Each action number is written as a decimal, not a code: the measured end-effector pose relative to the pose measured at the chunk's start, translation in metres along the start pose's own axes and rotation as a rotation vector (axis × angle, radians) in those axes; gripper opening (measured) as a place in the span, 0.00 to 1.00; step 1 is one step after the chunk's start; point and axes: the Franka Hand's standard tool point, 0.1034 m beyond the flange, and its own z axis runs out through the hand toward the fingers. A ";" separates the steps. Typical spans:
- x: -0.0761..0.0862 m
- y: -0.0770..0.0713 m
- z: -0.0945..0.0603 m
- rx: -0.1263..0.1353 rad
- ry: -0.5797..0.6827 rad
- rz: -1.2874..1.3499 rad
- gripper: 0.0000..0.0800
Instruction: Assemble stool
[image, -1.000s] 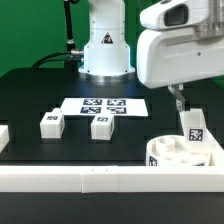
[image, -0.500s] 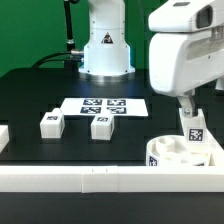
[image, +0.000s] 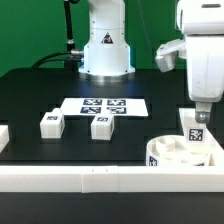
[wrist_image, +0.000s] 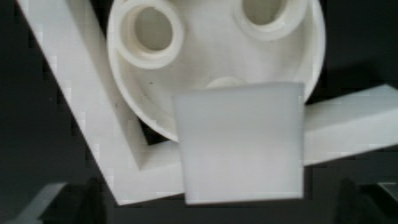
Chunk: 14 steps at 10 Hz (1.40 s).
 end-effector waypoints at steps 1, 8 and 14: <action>-0.002 0.000 0.003 0.002 -0.005 -0.042 0.81; -0.007 -0.003 0.012 0.016 -0.012 0.047 0.42; -0.006 -0.007 0.012 0.032 -0.019 0.690 0.42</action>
Offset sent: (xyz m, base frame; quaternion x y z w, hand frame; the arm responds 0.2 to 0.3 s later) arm -0.0030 0.0001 -0.0065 0.0083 0.0037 -0.0019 1.0000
